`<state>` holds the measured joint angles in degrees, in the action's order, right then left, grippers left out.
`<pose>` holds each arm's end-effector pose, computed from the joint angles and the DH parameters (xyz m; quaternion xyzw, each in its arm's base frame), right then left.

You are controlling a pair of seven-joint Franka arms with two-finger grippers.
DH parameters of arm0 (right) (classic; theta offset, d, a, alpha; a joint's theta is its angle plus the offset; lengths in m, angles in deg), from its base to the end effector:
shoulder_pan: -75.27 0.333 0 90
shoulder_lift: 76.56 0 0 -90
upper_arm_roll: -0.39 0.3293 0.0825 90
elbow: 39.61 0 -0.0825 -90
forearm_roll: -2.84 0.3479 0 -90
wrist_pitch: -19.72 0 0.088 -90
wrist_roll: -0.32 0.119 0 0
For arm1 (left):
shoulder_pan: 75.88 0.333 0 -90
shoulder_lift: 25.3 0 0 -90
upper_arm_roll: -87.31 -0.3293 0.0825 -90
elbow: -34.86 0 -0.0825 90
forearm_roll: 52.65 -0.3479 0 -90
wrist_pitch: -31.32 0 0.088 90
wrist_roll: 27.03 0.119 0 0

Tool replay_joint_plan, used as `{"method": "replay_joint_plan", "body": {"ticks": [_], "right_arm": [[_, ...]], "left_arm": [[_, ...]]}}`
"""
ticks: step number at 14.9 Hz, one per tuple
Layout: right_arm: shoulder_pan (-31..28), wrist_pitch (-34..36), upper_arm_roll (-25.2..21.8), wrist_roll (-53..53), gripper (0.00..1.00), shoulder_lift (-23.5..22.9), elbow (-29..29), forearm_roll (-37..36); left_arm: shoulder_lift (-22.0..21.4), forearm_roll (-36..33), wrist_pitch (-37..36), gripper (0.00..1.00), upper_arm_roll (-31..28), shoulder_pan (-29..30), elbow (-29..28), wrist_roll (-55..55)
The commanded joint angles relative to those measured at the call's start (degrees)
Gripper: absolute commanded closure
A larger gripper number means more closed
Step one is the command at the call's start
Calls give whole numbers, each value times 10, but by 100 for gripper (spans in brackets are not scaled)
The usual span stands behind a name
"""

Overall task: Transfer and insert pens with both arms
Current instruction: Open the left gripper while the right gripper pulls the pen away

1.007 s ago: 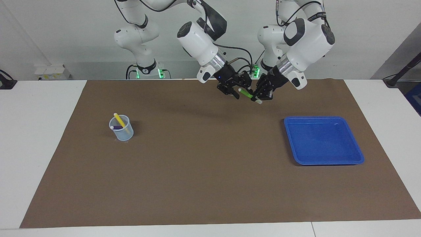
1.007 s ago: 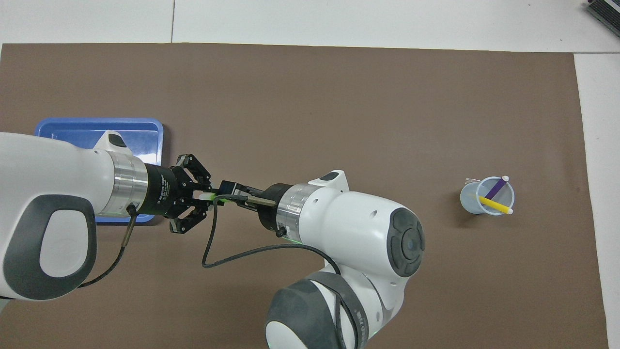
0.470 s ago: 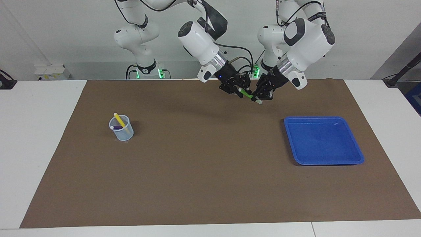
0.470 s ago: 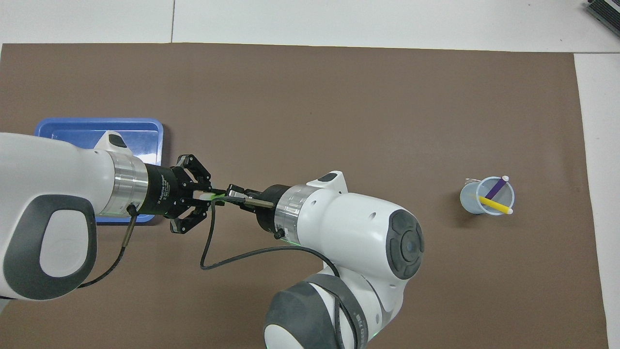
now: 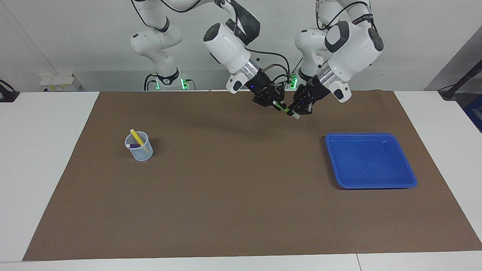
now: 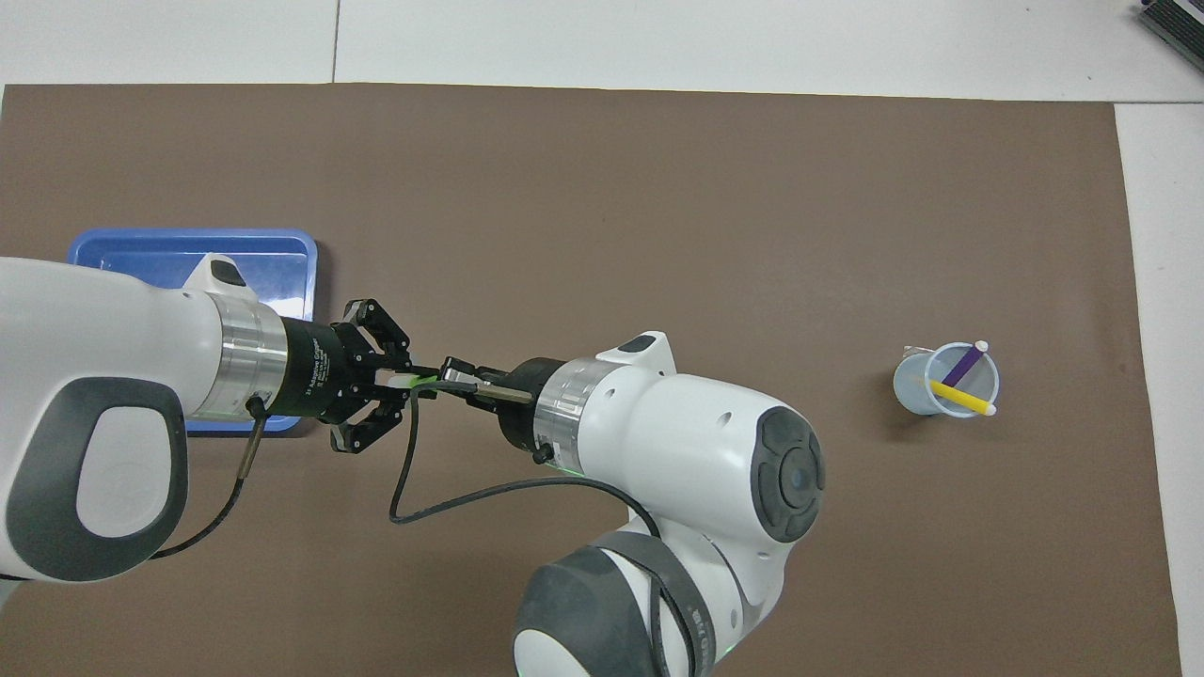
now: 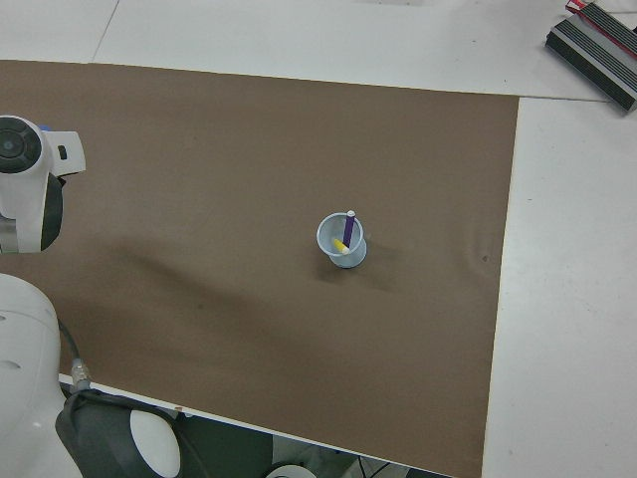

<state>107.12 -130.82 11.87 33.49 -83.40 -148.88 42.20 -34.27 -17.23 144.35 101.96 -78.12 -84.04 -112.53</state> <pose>0.4534 0.4046 0.5201 -0.9132 0.1544 -0.0593 0.3724 0.4501 -0.1886 0.5248 0.7273 0.6331 -0.1894 0.1856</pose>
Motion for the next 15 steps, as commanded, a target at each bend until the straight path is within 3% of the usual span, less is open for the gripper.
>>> {"method": "replay_joint_plan", "body": {"ticks": [1, 4, 9, 12, 15], "right_arm": [[-13, 12, 0, -13, 93, 9, -8, 6], [-27, 29, 0, -40, 93, 9, -8, 6], [-130, 183, -3, -208, 93, 21, -2, 3], [-194, 275, -4, -291, 93, 28, -2, -75], [-254, 370, -3, -386, 93, 37, 10, -156]], "left_arm": [[-20, 6, 8, 0, -5, -1, -17, 5], [-21, 6, 6, 0, -7, -1, -16, 6], [-21, 3, 5, 0, -8, 0, -14, 32], [-22, -9, -8, 0, -11, 13, -16, 144], [-22, -67, -61, 0, -12, 64, -9, 329]]}}
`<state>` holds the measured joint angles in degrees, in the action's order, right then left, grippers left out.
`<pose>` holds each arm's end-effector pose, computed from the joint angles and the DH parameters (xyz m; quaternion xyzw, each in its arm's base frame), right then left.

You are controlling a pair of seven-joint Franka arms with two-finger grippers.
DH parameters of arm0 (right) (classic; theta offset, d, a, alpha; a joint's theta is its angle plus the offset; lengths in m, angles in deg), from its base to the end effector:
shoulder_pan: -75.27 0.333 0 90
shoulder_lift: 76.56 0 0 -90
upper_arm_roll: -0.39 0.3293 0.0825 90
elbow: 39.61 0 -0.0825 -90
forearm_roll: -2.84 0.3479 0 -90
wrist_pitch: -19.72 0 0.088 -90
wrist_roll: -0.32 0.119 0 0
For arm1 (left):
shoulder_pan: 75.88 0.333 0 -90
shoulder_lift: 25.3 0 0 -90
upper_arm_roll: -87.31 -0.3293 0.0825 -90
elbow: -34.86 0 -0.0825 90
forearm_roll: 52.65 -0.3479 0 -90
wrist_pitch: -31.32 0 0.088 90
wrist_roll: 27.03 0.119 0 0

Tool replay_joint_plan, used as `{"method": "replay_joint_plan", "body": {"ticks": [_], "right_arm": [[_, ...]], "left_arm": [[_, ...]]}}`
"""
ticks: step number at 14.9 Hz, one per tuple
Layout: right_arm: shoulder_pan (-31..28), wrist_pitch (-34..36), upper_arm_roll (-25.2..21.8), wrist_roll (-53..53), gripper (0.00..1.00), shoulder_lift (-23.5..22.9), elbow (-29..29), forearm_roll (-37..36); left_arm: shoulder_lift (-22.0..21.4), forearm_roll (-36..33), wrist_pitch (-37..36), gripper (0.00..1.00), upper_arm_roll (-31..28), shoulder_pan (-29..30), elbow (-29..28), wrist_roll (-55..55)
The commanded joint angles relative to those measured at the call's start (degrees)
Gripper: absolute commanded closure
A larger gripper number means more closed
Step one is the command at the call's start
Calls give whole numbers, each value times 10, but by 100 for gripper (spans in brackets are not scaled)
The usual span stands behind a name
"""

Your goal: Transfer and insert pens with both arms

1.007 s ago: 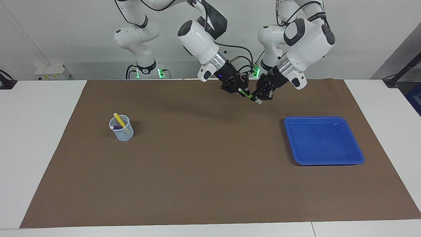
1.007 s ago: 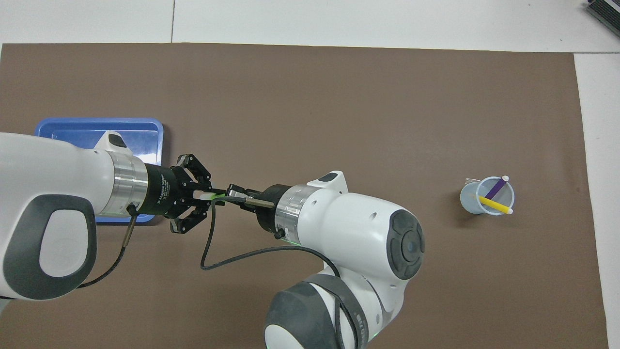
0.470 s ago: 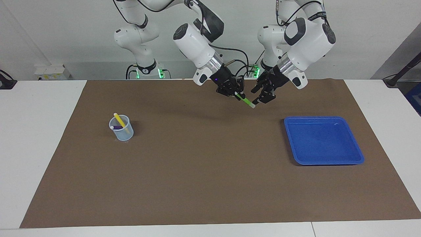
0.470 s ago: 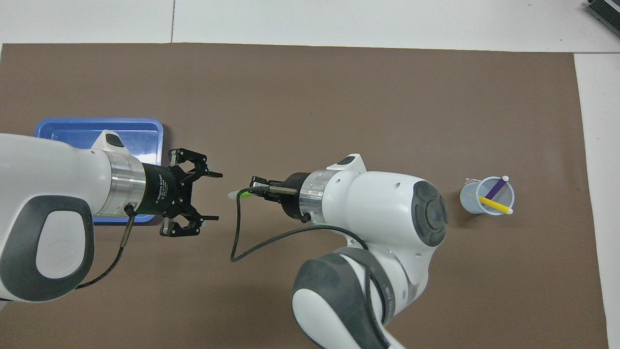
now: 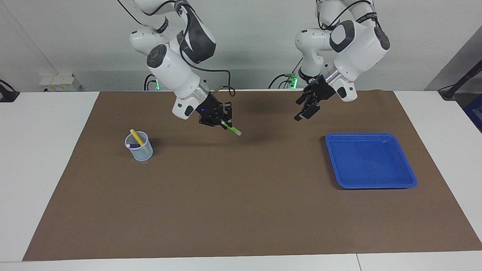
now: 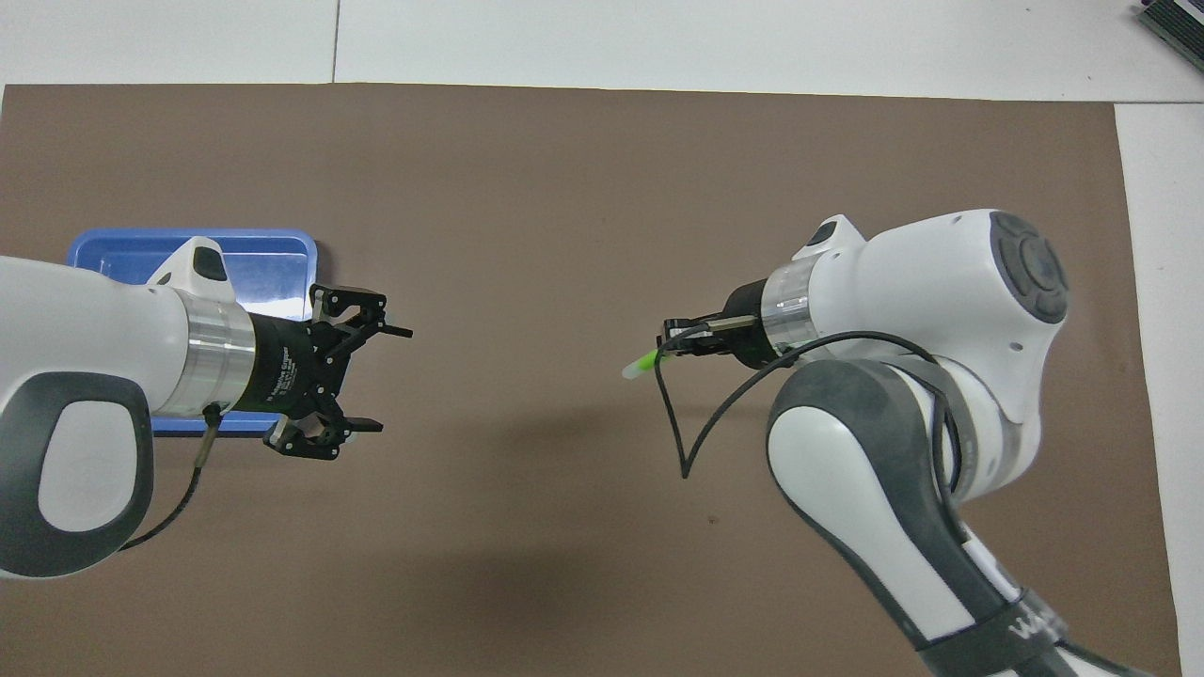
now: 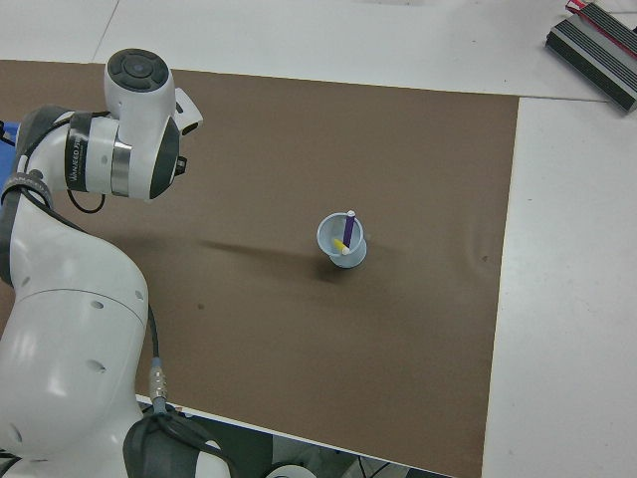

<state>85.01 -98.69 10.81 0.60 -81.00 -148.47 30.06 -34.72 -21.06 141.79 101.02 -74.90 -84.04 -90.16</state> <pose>0.5173 0.2179 0.4899 -0.9726 -0.0658 -0.0038 0.2228 0.4557 -0.1524 0.5230 0.8344 0.4976 -0.1391 0.1919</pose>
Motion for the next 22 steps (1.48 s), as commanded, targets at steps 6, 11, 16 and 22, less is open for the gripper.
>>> {"method": "replay_joint_plan", "body": {"ticks": [6, 11, 16, 22], "right_arm": [[-125, 186, 7, -280, 93, 26, 56, -188], [-156, 142, 7, -460, 93, 26, 38, -334], [-185, 93, 7, -515, 93, 44, -22, -337], [-201, 28, 7, -519, 42, 66, -94, -328]], "left_arm": [[-8, -165, -78, 0, -2, 133, 34, 422], [17, -232, -87, 0, -3, 166, 93, 518], [30, -253, -115, 0, -3, 167, 145, 520], [26, -267, -128, 0, -6, 158, 155, 519]]}}
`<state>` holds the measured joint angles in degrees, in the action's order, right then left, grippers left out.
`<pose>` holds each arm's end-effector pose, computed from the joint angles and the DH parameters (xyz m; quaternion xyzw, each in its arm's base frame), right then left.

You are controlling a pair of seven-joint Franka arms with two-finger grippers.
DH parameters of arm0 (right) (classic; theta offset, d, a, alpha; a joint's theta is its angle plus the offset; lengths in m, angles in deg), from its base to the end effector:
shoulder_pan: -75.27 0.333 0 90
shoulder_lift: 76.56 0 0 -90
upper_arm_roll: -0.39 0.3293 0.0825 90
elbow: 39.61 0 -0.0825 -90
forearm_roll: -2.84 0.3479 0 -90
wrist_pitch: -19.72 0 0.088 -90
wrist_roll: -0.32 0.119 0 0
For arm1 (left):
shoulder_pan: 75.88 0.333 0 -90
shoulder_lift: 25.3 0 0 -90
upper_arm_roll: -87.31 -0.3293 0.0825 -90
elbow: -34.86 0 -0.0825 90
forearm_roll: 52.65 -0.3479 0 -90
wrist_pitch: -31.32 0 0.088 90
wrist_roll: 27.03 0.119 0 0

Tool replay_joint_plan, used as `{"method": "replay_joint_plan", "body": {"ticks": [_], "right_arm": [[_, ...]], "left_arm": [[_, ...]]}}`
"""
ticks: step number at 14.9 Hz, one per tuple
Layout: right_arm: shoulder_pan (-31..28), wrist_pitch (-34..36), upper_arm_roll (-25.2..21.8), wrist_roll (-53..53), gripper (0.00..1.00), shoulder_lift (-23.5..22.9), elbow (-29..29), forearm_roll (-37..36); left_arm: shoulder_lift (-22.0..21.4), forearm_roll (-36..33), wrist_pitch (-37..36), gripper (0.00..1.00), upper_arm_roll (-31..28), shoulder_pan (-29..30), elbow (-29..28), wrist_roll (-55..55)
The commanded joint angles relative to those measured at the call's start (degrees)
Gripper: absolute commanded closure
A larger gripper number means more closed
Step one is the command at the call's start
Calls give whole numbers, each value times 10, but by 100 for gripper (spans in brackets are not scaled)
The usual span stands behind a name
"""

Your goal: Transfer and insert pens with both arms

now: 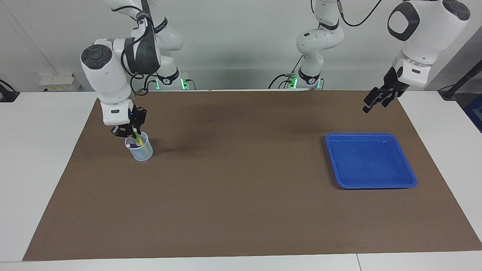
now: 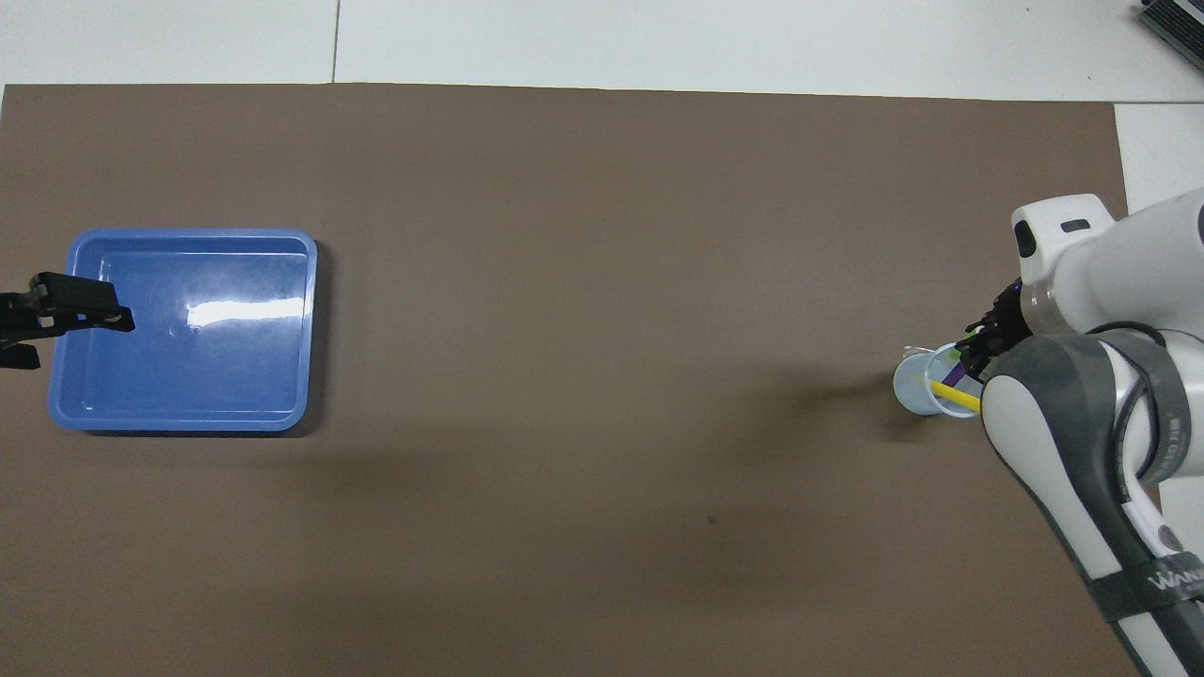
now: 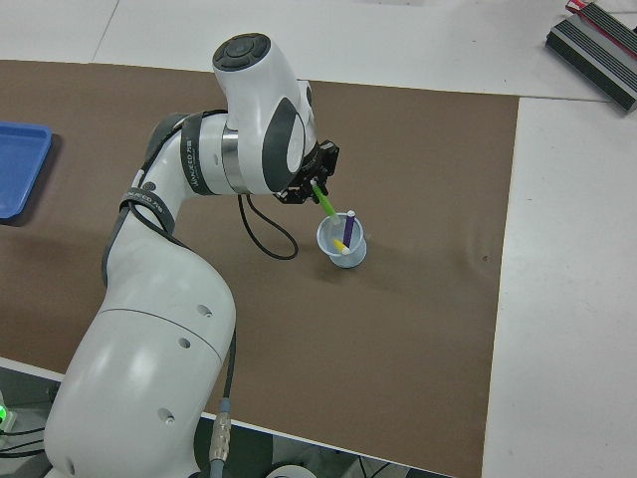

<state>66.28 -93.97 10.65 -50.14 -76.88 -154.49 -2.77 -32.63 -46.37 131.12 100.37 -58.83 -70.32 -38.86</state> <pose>0.5193 0.0042 0.4674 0.8899 0.4539 -0.0303 0.0346 0.4887 0.0164 0.5870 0.9883 0.1466 0.0128 0.0407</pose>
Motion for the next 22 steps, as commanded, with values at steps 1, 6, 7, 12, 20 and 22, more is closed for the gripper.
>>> {"method": "replay_joint_plan", "body": {"ticks": [1, 6, 7, 12, 20, 22], "right_arm": [[-15, -18, 9, -8, 0, 25, -33, 1], [-16, -5, 8, 22, 0, 28, -15, 9], [-13, -13, 8, 36, 0, 28, -10, 10], [-30, -3, 7, 42, 0, 31, 43, 46], [19, 203, -6, 207, 0, 19, 185, 44], [68, 201, -60, 222, 0, 21, 186, 45]], "left_arm": [[7, -14, -29, 0, -17, -14, 24, 6], [10, -14, -53, 0, -165, -152, 50, 6], [10, -14, -58, 0, -179, -166, 56, 6], [45, -16, -130, 0, -212, -193, 154, 6], [49, -34, -116, 0, -158, -213, 156, 7], [50, -43, -111, 0, -142, -213, 156, 7]]}}
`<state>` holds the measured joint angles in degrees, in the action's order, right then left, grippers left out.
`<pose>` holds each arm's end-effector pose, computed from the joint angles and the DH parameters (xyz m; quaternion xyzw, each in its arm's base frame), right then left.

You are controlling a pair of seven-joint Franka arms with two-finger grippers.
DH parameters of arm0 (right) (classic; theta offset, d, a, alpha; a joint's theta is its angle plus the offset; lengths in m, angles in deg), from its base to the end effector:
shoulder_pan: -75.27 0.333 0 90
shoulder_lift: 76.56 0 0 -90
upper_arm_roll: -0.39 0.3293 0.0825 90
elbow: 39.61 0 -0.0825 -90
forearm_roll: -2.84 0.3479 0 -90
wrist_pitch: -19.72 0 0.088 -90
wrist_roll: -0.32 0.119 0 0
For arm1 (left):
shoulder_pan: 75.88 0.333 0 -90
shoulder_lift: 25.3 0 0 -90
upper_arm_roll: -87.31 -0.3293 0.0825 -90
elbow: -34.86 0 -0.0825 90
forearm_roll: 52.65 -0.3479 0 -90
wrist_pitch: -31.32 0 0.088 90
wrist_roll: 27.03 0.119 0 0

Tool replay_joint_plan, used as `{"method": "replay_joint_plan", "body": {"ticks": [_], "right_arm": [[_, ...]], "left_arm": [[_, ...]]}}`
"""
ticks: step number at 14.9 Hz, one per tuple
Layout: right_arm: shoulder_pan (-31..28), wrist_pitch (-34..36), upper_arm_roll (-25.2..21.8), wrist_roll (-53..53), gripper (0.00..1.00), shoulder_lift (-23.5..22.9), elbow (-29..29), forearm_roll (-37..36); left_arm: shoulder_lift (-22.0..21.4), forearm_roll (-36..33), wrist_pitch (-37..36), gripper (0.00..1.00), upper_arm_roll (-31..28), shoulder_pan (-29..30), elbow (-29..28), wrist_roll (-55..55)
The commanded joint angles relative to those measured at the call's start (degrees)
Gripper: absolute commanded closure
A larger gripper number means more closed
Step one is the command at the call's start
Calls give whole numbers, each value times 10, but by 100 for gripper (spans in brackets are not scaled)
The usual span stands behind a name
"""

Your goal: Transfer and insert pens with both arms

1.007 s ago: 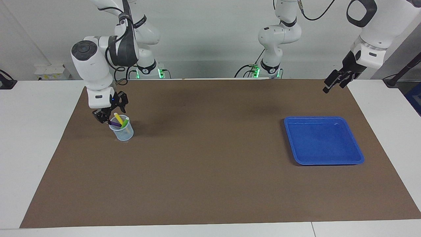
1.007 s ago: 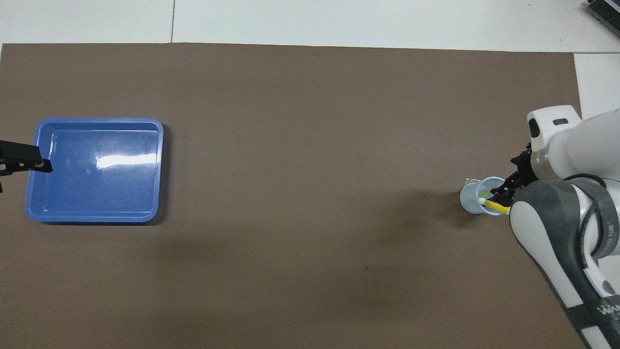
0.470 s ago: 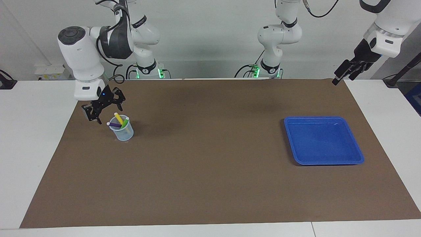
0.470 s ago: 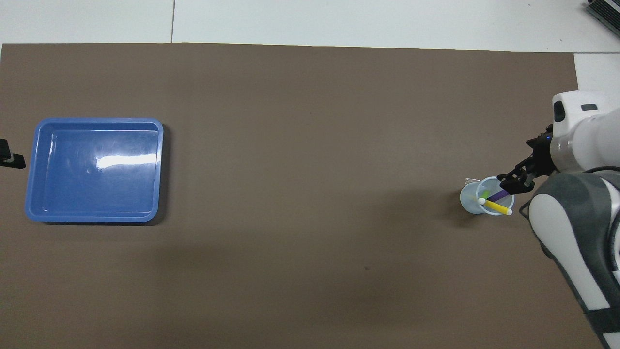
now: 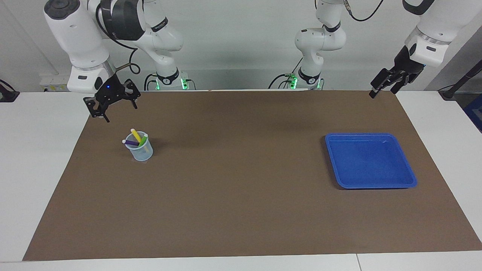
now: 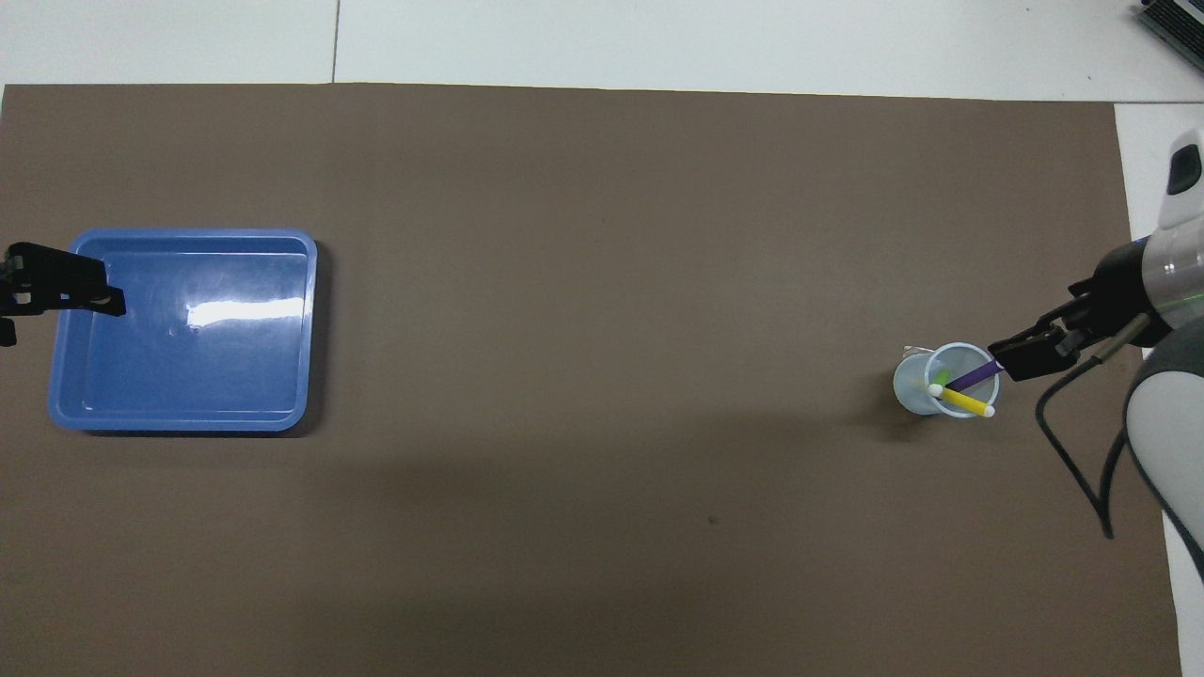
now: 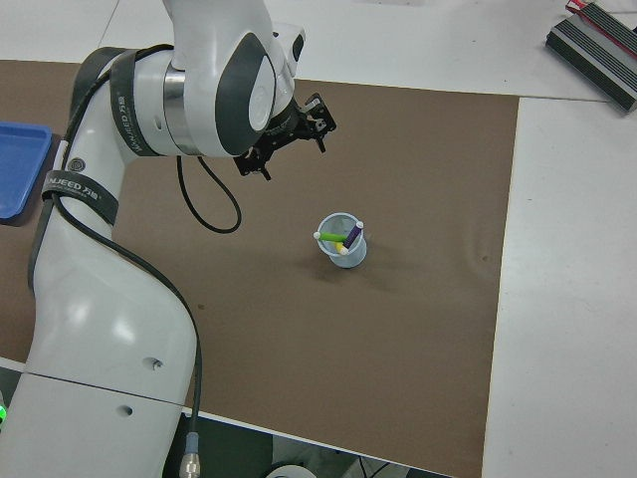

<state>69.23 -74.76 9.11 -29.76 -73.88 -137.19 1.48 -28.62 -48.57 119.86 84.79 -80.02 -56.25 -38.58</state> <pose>0.5074 0.0229 0.5984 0.9590 0.2828 -0.0075 0.0140 0.4969 -0.0219 0.6448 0.9957 0.0853 0.0022 0.0374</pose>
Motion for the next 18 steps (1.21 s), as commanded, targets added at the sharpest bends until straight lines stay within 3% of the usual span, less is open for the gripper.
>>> {"method": "replay_joint_plan", "body": {"ticks": [1, 5, 13, 18], "right_arm": [[75, 7, -76, 22, 0, -12, 15, 1], [97, 35, -99, 46, 0, -48, 55, -9], [91, 45, -104, 50, 0, -39, 56, 1], [93, 44, -100, 49, 0, -38, 53, 1]], "left_arm": [[13, -20, 1, 0, 15, -1, 17, 5], [10, -20, 4, 0, 53, 37, 10, 25], [9, -52, -3, 0, 63, 43, 9, 27], [7, -43, 1, 0, 57, 55, 8, 86]]}}
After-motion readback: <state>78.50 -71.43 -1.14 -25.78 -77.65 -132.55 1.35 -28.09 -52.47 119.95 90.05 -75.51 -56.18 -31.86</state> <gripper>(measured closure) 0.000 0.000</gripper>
